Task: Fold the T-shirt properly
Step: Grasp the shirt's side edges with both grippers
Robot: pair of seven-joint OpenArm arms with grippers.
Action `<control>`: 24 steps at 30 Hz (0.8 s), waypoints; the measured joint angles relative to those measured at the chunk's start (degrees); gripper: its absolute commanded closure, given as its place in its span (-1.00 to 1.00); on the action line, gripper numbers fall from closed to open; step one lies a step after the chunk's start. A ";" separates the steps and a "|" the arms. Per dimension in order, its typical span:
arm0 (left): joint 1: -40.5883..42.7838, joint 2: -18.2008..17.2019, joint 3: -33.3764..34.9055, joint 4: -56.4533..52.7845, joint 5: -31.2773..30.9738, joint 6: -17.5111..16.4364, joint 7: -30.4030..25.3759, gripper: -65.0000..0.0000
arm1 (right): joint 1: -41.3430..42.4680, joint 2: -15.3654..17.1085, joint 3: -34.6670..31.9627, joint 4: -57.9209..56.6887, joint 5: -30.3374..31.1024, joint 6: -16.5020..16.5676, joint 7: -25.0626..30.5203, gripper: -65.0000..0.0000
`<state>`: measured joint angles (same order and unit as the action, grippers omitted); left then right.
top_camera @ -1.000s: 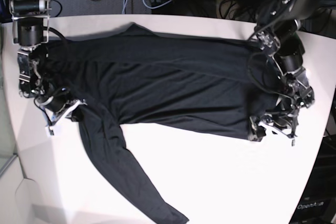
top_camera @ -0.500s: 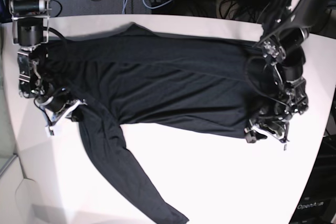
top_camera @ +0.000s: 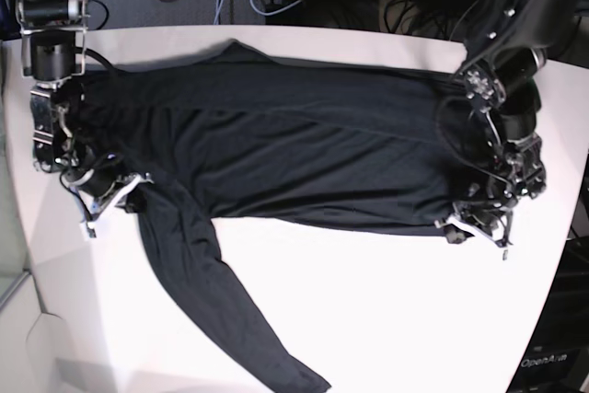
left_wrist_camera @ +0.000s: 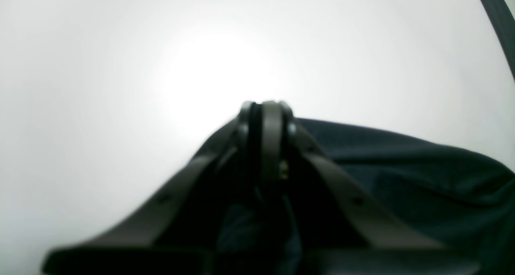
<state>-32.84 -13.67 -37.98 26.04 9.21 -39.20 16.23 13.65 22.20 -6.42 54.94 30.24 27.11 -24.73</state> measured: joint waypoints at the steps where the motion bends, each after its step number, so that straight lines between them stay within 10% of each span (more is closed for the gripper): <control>1: 0.00 -0.15 0.00 0.00 0.00 0.00 0.00 0.93 | -0.76 0.00 -0.07 1.11 -0.37 -0.04 0.13 0.98; 13: 5.18 1.05 -0.13 8.26 -0.50 0.17 0.39 0.93 | -8.33 0.07 0.00 14.95 -0.98 0.09 -0.55 0.97; 24: 13.90 4.07 0.48 33.09 -10.01 -0.55 15.08 0.93 | -14.75 1.62 0.13 27.15 -1.14 -0.11 -0.90 0.97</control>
<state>-18.94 -9.61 -37.50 59.13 -0.80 -39.75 31.31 -1.10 23.81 -6.28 82.08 29.10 27.00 -25.63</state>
